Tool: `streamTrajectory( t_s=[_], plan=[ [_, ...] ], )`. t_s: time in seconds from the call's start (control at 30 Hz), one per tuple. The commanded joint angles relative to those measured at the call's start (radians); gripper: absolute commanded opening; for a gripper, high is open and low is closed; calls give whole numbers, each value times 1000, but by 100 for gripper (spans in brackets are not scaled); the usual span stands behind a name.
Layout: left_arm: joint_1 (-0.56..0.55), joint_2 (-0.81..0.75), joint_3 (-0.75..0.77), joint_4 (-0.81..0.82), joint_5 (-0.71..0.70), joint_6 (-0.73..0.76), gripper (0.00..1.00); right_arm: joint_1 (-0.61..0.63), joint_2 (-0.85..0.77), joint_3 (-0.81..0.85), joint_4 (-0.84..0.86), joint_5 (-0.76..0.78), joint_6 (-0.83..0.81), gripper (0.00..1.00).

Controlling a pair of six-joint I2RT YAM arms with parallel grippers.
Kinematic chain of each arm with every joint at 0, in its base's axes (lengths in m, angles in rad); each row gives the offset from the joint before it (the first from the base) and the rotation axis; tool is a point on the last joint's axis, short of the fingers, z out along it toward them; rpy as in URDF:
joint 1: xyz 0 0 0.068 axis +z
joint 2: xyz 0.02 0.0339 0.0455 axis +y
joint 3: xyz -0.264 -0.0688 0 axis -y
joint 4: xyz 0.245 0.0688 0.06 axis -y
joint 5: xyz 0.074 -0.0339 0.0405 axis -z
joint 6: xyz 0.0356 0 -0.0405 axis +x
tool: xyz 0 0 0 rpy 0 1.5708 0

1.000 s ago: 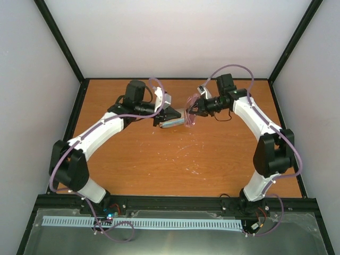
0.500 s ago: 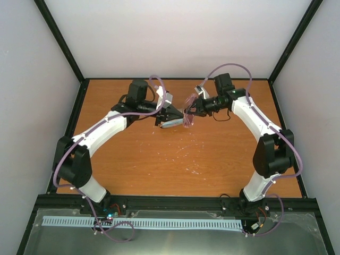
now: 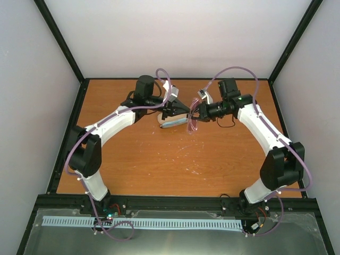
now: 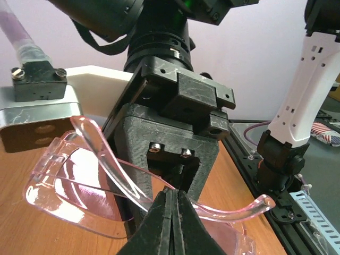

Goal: Organize the sunglasses
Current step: Fold the sunglasses.

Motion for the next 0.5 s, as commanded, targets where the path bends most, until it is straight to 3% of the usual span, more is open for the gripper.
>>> streamTrajectory(
  t_s=[0.0, 0.47],
  plan=[
    [-10, 4, 44, -33, -32, 14, 3, -4, 16, 0, -44, 76, -18, 13],
    [120, -211, -130, -224, -161, 175, 7, -112, 313, -123, -77, 224, -96, 9]
  ],
)
